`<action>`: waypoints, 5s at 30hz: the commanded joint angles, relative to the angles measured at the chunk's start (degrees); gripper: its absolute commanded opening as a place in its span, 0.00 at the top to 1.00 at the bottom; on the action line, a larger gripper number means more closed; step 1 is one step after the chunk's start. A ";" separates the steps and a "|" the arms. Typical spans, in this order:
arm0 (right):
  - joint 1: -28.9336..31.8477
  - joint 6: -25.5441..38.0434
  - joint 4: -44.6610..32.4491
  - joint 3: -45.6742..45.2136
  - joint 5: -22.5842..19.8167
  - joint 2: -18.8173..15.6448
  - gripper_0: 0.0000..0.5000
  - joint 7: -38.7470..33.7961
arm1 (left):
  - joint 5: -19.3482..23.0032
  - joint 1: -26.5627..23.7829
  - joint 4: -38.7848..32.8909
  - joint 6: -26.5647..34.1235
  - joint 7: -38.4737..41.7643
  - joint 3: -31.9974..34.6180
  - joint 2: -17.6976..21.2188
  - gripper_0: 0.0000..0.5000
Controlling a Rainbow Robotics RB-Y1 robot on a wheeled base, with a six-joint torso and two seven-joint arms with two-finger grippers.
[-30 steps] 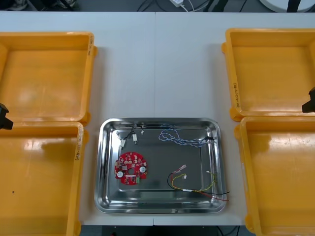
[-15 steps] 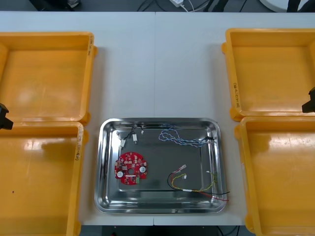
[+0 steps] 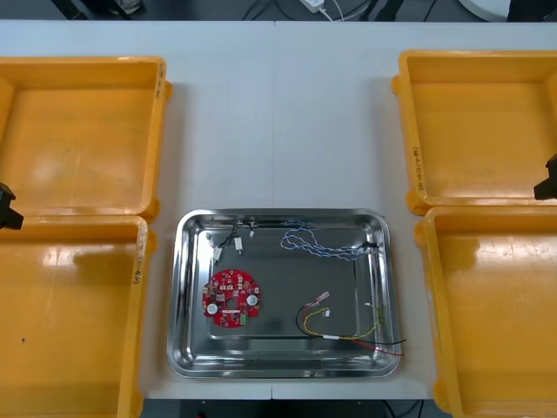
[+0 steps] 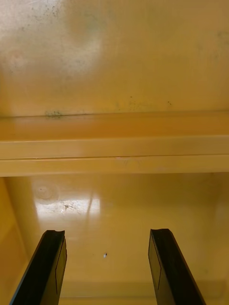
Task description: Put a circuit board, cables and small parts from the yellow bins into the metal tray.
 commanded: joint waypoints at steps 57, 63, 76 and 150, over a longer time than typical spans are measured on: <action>0.36 -0.43 -0.51 -1.99 0.17 -2.82 0.00 -0.11 | 0.44 0.75 -0.59 0.33 -4.30 1.85 2.79 0.00; 0.36 -0.43 -0.51 -1.99 0.17 -2.82 0.00 -0.11 | 0.44 0.75 -0.59 0.33 -4.30 1.85 2.79 0.00; 0.36 -0.43 -0.51 -1.99 0.17 -2.82 0.00 -0.11 | 0.44 0.75 -0.59 0.33 -4.30 1.85 2.79 0.00; 0.36 -0.43 -0.51 -1.99 0.17 -2.82 0.00 -0.11 | 0.44 0.75 -0.59 0.33 -4.30 1.85 2.79 0.00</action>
